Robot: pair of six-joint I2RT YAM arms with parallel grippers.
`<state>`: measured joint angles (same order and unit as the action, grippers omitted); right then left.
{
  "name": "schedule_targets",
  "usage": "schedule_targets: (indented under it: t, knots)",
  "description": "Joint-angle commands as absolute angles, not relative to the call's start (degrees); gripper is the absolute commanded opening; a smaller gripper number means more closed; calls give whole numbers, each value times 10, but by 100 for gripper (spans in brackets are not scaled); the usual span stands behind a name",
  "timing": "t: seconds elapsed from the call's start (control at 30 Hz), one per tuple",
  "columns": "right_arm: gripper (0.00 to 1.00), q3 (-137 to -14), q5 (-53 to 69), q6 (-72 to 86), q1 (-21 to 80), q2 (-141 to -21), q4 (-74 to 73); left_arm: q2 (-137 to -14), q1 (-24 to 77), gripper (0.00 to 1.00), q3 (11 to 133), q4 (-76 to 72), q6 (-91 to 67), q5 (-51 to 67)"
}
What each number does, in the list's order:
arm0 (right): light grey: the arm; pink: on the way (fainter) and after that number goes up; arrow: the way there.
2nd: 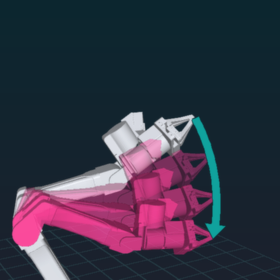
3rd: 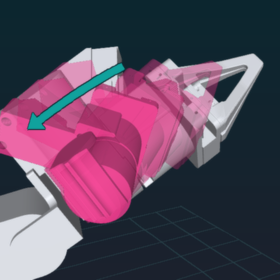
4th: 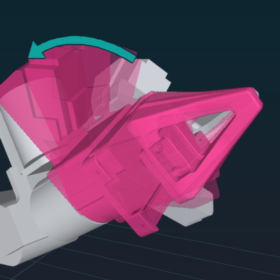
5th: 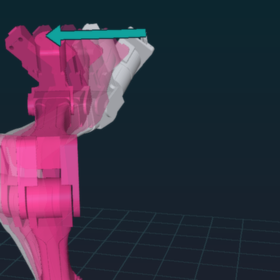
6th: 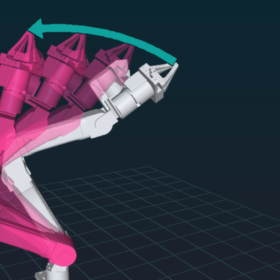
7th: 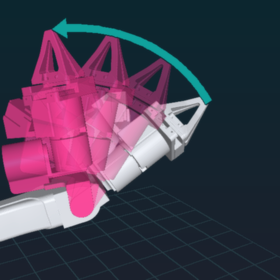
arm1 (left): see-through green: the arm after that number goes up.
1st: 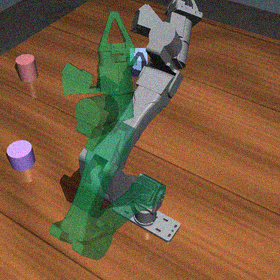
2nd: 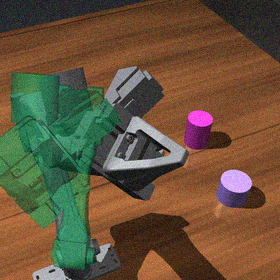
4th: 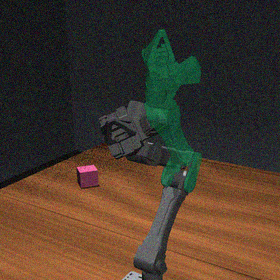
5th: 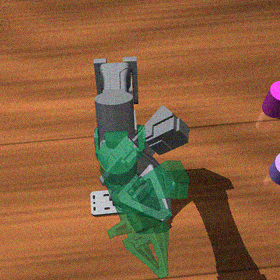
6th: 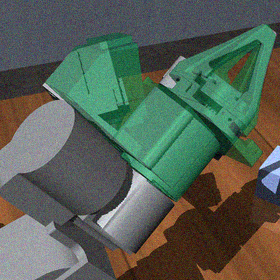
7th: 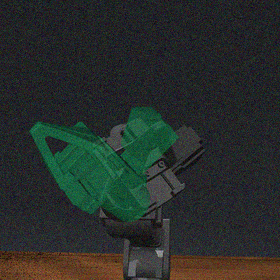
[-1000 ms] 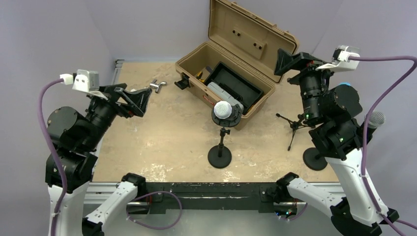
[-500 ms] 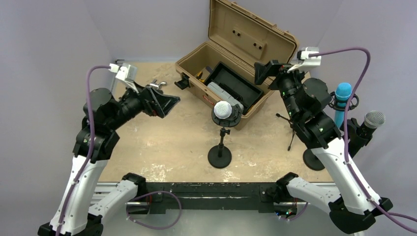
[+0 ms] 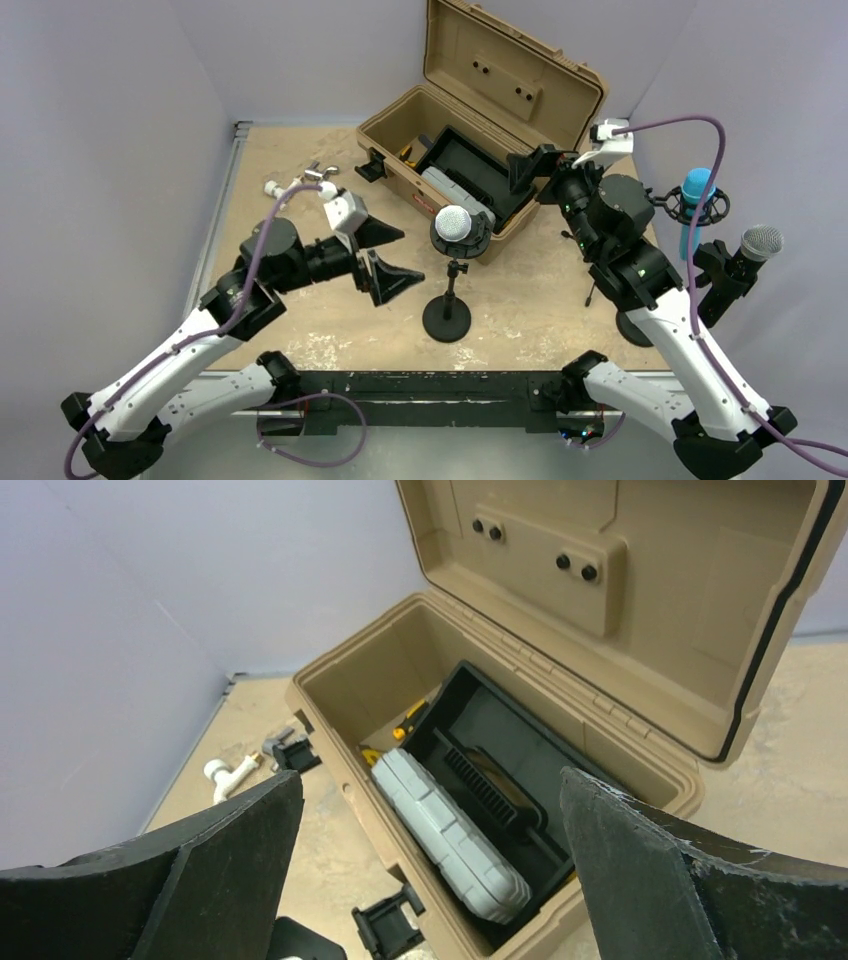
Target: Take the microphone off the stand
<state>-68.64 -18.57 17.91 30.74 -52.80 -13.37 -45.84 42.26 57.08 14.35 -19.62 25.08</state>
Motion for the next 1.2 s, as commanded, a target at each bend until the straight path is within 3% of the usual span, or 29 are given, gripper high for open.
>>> schedule_targets:
  t: [0.0, 0.13, 0.43, 0.7, 0.87, 1.03, 1.17]
  knots:
    - [99, -656, -211, 203, 308, -505, -126, -445, 520, 100, 502, 1, -32, 130]
    - [99, -628, -216, 200, 308, -475, -87, -464, 560, 100, 457, -147, 33, 81]
    - [99, -620, -210, 177, 308, -477, -107, -559, 573, 98, 500, -224, 74, 80]
    - [99, -584, -171, 150, 308, -424, -60, -608, 573, 87, 545, -232, 82, 105]
    - [99, -591, -162, 144, 308, -436, -68, -622, 573, 70, 564, -234, 84, 110]
    - [99, -588, -157, 145, 308, -435, -64, -627, 577, 67, 571, -225, 99, 111]
    - [99, -590, -157, 144, 308, -436, -65, -627, 581, 57, 574, -216, 121, 105]
